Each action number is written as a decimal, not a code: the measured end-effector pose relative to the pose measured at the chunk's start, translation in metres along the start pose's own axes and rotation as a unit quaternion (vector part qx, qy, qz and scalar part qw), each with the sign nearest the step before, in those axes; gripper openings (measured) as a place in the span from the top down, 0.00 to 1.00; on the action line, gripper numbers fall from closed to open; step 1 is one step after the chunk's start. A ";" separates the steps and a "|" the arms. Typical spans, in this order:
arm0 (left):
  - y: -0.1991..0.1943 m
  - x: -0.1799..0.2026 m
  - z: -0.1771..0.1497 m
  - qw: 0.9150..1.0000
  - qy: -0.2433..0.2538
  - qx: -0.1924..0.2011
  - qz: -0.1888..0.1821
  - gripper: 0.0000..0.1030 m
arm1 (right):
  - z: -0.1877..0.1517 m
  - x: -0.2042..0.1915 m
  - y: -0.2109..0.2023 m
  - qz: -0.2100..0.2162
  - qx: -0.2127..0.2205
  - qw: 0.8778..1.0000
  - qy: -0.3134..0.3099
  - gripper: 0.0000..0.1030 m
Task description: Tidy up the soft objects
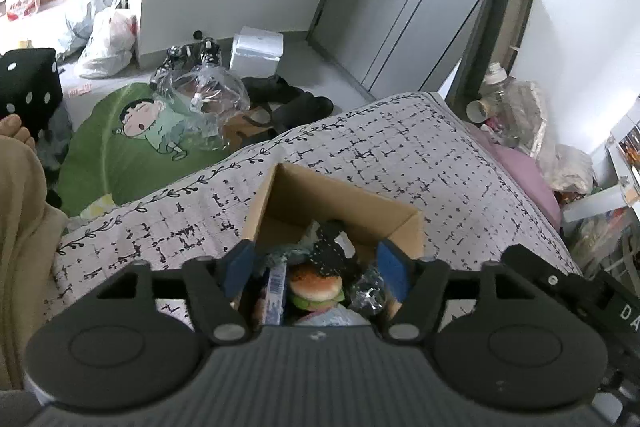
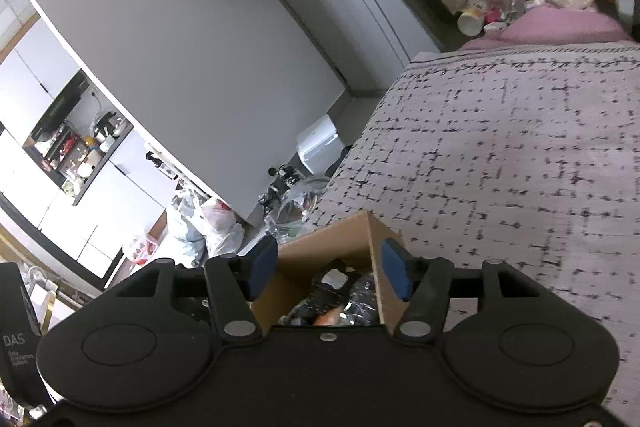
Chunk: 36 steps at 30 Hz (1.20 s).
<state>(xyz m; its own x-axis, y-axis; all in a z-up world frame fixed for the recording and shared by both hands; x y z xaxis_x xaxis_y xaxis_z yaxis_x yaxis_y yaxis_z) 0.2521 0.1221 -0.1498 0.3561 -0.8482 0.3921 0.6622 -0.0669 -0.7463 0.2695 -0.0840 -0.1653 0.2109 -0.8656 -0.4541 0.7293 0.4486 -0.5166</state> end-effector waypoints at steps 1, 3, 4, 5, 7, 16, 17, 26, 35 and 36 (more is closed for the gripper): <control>-0.004 0.002 -0.001 1.000 0.002 0.003 0.000 0.29 | 0.000 0.001 -0.004 -0.002 0.001 1.000 -0.001 0.42; -0.011 0.004 -0.004 1.000 0.004 0.005 -0.001 0.27 | 0.002 0.003 -0.015 -0.008 0.004 1.000 -0.004 0.39; -0.015 0.006 -0.005 1.000 0.004 0.005 -0.002 0.26 | 0.002 0.003 -0.020 -0.010 0.006 1.000 -0.007 0.35; -0.018 0.007 -0.006 1.000 0.004 0.005 -0.003 0.25 | 0.003 0.003 -0.025 -0.013 0.009 1.000 -0.010 0.33; -0.027 0.011 -0.008 1.000 0.005 0.008 -0.005 0.21 | 0.004 0.003 -0.036 -0.017 0.016 1.000 -0.017 0.26; -0.064 0.026 -0.020 0.999 0.028 0.018 -0.007 0.10 | 0.012 0.001 -0.078 -0.020 0.041 0.998 -0.039 0.11; -0.068 0.027 -0.021 0.999 0.031 0.021 -0.003 0.10 | 0.013 0.001 -0.082 -0.017 0.042 0.998 -0.039 0.10; -0.099 0.039 -0.036 0.998 0.055 0.029 -0.005 0.02 | 0.018 0.006 -0.121 -0.020 0.049 0.998 -0.045 0.00; -0.125 0.056 -0.054 0.997 0.073 0.033 -0.017 0.01 | 0.014 0.014 -0.155 -0.040 0.048 0.996 -0.061 0.00; -0.127 0.058 -0.056 0.997 0.074 0.033 -0.018 0.01 | 0.013 0.015 -0.158 -0.042 0.047 0.996 -0.062 0.00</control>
<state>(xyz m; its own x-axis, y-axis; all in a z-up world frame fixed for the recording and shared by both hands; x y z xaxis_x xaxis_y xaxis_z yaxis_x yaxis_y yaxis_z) 0.1519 0.0525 -0.0624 0.2338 -0.9147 0.3296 0.7167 -0.0670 -0.6942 0.1658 -0.1712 -0.0811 0.2213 -0.9224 -0.3164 0.8044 0.3561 -0.4755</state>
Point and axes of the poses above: each gripper's, at about its wrist camera, not at the fingertips, and y roughly the way its jaws point, x to its right, z to its top, the point moved 6 cm from there along y, roughly the way its jaws point, and after that the axes turned 8 degrees about -y, right-handed, at the moved point
